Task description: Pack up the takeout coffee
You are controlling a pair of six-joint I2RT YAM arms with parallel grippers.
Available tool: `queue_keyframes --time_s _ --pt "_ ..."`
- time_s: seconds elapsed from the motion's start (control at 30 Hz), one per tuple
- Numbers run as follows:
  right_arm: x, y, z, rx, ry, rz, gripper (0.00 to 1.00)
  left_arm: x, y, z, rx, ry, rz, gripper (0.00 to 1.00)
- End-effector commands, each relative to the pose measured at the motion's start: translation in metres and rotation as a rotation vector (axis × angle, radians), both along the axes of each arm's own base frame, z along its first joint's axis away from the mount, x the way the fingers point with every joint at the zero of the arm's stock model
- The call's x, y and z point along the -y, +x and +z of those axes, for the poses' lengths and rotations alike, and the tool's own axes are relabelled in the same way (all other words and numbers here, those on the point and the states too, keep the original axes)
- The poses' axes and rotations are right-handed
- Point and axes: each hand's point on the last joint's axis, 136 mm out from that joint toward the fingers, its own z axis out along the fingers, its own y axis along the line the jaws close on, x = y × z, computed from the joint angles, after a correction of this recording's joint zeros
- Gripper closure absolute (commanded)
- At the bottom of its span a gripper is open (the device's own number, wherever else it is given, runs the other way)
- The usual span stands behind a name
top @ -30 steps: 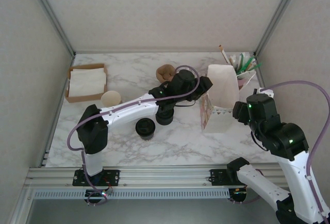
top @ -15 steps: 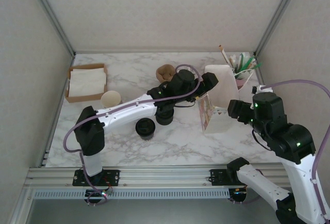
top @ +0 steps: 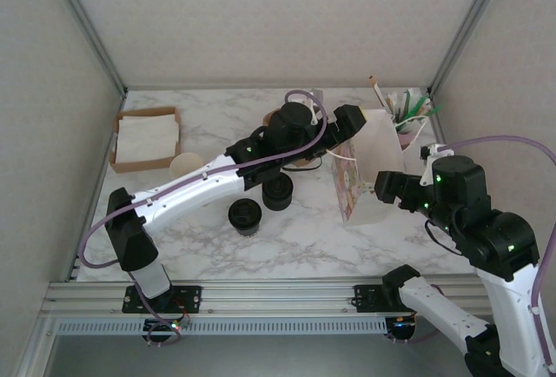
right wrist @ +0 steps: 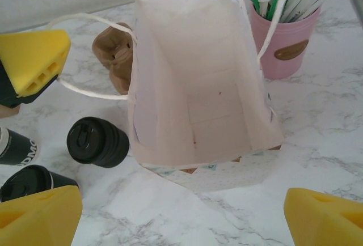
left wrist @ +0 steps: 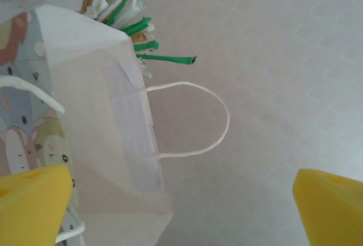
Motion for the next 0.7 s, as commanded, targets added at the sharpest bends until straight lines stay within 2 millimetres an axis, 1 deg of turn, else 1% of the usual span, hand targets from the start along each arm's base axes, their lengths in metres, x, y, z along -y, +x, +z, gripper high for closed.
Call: queue_keyframes --time_s 0.0,0.1,0.23,0.3,0.37,0.43,0.5,0.53,0.6,0.67 --pt "-0.006 -0.005 -0.005 -0.034 0.005 0.046 0.08 0.005 -0.005 0.016 0.035 -0.009 -0.086 0.0" --pt "-0.017 -0.008 -0.006 -0.043 0.028 0.108 0.08 -0.003 -0.006 0.035 0.097 0.017 -0.086 0.01" --pt "-0.029 -0.01 -0.005 -0.045 0.051 0.175 0.08 -0.018 -0.005 0.068 0.197 0.085 -0.075 0.0" --pt "-0.038 -0.011 -0.002 -0.038 0.07 0.224 0.09 -0.032 0.001 0.079 0.234 0.129 -0.039 0.0" --pt "-0.048 -0.011 0.001 -0.031 0.096 0.278 0.09 -0.055 0.015 0.084 0.26 0.185 0.031 0.0" --pt "-0.058 -0.012 0.005 -0.022 0.118 0.331 0.09 -0.083 0.035 0.081 0.263 0.23 0.105 0.0" --pt "-0.068 -0.012 0.008 -0.011 0.142 0.385 0.1 -0.113 0.058 0.069 0.249 0.296 0.175 0.02" --pt "-0.074 -0.012 0.009 -0.008 0.155 0.414 0.11 -0.124 0.066 0.063 0.243 0.33 0.202 0.03" --pt "-0.086 -0.009 0.015 0.012 0.184 0.467 0.12 -0.144 0.085 0.044 0.223 0.433 0.26 0.06" --pt "-0.095 -0.007 0.019 0.025 0.208 0.509 0.14 -0.154 0.1 0.026 0.207 0.52 0.284 0.08"
